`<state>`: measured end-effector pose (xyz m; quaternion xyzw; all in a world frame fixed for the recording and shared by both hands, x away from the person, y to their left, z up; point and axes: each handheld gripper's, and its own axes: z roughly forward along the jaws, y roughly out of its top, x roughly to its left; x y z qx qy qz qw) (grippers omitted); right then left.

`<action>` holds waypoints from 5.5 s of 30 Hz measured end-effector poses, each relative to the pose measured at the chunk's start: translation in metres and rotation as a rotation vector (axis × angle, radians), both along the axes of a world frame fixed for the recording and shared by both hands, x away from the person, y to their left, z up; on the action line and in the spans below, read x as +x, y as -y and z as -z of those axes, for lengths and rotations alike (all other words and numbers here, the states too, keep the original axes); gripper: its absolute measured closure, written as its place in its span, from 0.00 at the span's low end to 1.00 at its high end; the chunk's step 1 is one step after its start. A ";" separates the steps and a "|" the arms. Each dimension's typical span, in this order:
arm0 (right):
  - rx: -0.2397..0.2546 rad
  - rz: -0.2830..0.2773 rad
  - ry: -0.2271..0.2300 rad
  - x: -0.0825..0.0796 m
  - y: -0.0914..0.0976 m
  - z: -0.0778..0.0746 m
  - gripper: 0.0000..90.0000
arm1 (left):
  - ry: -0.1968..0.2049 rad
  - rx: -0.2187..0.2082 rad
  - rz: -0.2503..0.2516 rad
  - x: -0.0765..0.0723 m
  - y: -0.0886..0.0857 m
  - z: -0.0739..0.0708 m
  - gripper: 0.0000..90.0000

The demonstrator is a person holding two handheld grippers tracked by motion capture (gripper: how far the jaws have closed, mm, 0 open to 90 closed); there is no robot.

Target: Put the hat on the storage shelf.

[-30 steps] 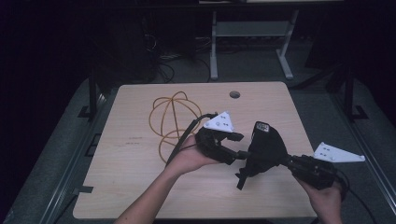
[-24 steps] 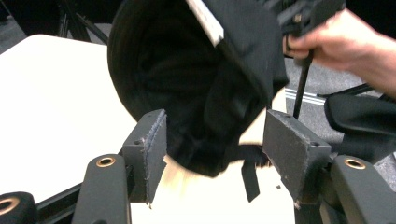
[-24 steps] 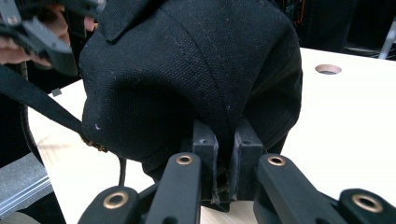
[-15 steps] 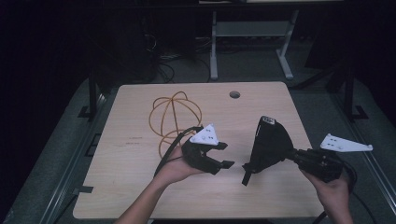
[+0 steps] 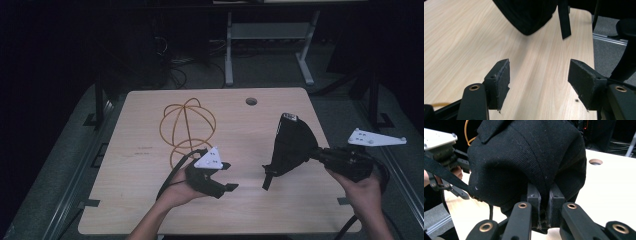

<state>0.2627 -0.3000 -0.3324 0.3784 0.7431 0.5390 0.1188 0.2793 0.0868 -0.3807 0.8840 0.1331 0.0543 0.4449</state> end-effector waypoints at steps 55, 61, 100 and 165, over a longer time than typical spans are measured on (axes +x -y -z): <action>-0.006 -0.165 0.045 0.063 -0.081 -0.095 0.92 | 0.082 0.102 -0.033 -0.021 -0.023 0.053 0.32; -0.008 -0.188 0.058 0.071 -0.096 -0.103 0.92 | 0.073 0.111 -0.033 -0.022 -0.023 0.054 0.32; -0.112 -0.355 0.039 0.121 -0.214 -0.135 0.92 | 0.070 0.096 -0.024 -0.015 -0.024 0.056 0.32; -0.138 -0.407 -0.072 0.137 -0.235 -0.060 0.79 | 0.074 0.110 0.010 -0.020 -0.018 0.059 0.32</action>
